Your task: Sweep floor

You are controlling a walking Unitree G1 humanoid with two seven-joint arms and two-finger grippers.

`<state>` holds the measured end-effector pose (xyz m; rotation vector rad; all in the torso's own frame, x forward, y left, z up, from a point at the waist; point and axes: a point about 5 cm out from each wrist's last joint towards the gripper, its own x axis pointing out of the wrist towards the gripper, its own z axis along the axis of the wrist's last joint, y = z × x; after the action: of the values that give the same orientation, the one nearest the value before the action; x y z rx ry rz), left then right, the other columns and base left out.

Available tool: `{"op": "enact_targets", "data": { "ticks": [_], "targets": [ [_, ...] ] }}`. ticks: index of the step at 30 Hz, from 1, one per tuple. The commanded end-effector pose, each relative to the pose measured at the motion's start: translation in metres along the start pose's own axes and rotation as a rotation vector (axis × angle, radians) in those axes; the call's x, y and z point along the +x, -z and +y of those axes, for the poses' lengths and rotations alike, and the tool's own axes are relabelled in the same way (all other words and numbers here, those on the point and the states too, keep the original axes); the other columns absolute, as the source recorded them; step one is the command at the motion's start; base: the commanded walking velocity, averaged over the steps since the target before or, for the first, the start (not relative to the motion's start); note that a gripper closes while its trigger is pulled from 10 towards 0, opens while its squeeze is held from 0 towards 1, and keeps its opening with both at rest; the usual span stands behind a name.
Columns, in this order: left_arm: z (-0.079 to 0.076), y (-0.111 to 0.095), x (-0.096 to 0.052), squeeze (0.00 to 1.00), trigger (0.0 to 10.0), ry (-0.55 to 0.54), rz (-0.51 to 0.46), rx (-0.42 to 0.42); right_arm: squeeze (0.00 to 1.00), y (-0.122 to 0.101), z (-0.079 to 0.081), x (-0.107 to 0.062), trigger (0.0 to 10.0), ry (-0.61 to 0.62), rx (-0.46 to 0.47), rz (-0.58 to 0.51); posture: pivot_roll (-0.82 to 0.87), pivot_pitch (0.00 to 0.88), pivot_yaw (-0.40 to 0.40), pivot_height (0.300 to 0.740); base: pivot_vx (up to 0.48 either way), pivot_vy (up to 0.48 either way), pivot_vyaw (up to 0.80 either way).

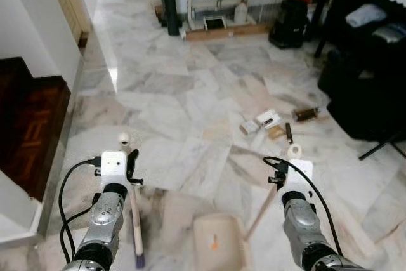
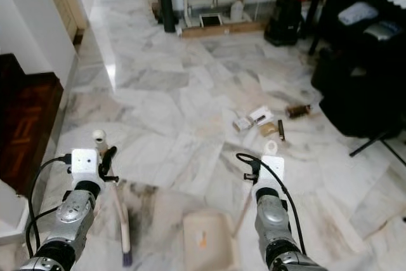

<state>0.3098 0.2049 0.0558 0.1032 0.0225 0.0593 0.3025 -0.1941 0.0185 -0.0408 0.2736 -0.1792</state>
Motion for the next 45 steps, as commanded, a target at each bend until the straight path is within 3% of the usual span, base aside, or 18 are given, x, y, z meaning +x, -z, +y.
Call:
{"op": "enact_targets", "data": {
  "ticks": [1, 39, 45],
  "targets": [
    [0.0029, -0.0038, 0.0021, 0.00, 10.0, 0.000, -0.015, 0.005, 0.00, -0.0112, 0.0094, 0.0042, 10.0, -0.022, 0.013, -0.040, 0.09, 0.000, -0.011, 0.740, 0.277, 0.000, 0.00],
    [0.0018, -0.0010, -0.0005, 0.00, 10.0, -0.009, -0.008, 0.000, 0.00, -0.0094, 0.0076, 0.0040, 10.0, -0.013, 0.024, -0.027, 0.09, 0.000, -0.018, 0.740, 0.268, 0.000, 0.00],
    [0.0017, -0.0011, -0.0004, 0.00, 10.0, -0.009, -0.009, 0.000, 0.00, -0.0097, 0.0076, 0.0039, 10.0, -0.014, 0.028, -0.031, 0.09, 0.000, -0.018, 0.740, 0.260, 0.000, -0.73]
  ]
}}
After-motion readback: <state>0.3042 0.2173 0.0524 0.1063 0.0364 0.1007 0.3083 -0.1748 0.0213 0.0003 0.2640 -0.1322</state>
